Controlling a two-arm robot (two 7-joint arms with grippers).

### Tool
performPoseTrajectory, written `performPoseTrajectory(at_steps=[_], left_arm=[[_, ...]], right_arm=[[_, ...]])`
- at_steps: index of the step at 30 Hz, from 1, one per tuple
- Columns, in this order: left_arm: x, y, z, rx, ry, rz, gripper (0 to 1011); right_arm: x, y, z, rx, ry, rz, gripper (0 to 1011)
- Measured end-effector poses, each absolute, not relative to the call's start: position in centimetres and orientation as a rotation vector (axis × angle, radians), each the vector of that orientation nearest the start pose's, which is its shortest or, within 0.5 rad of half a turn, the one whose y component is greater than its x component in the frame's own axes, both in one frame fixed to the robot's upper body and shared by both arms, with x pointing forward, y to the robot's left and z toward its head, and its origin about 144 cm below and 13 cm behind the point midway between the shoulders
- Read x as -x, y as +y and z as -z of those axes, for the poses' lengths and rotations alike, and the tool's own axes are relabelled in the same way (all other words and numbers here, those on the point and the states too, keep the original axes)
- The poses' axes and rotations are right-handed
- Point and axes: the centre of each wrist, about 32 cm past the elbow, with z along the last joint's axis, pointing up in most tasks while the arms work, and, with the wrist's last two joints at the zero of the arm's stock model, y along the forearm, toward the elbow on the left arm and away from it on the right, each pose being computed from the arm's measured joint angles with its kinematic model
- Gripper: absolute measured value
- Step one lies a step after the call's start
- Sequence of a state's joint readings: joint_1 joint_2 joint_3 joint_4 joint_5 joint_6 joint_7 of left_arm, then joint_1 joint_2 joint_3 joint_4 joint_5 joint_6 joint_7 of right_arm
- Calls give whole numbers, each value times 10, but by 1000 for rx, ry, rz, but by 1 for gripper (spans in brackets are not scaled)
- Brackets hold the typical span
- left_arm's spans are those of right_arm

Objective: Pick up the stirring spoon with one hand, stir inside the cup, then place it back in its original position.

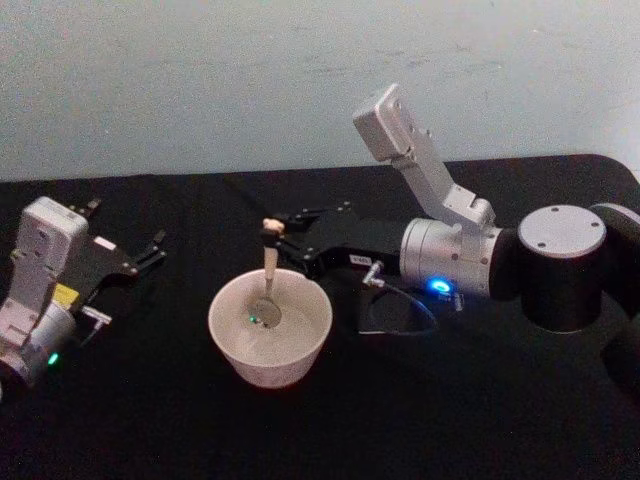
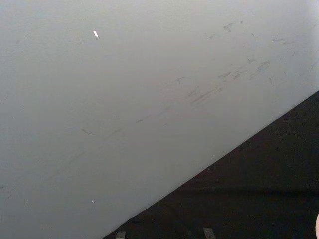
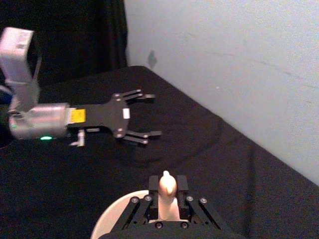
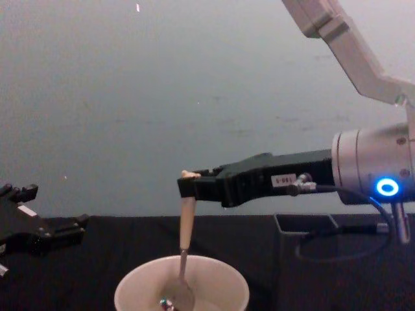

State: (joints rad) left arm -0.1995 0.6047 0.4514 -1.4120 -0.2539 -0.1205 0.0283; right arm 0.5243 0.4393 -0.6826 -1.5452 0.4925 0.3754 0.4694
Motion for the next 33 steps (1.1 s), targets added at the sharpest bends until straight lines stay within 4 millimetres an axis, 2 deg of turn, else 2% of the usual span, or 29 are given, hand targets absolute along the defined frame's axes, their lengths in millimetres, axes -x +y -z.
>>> performPoseTrajectory(at_steps=[9,20,33], left_arm=[[-489,310,-1140,-304,-285,-1248,1001],[-489,310,-1140,-304,-285,-1248,1001],[-489,310,-1140,-305,-285,-1248,1002]], right_arm=[[-543,-182,-1251,294,41,575,211],[-530,-201,-1250,321,45,523,211],[-518,-191,-1250,313,60,448,211]])
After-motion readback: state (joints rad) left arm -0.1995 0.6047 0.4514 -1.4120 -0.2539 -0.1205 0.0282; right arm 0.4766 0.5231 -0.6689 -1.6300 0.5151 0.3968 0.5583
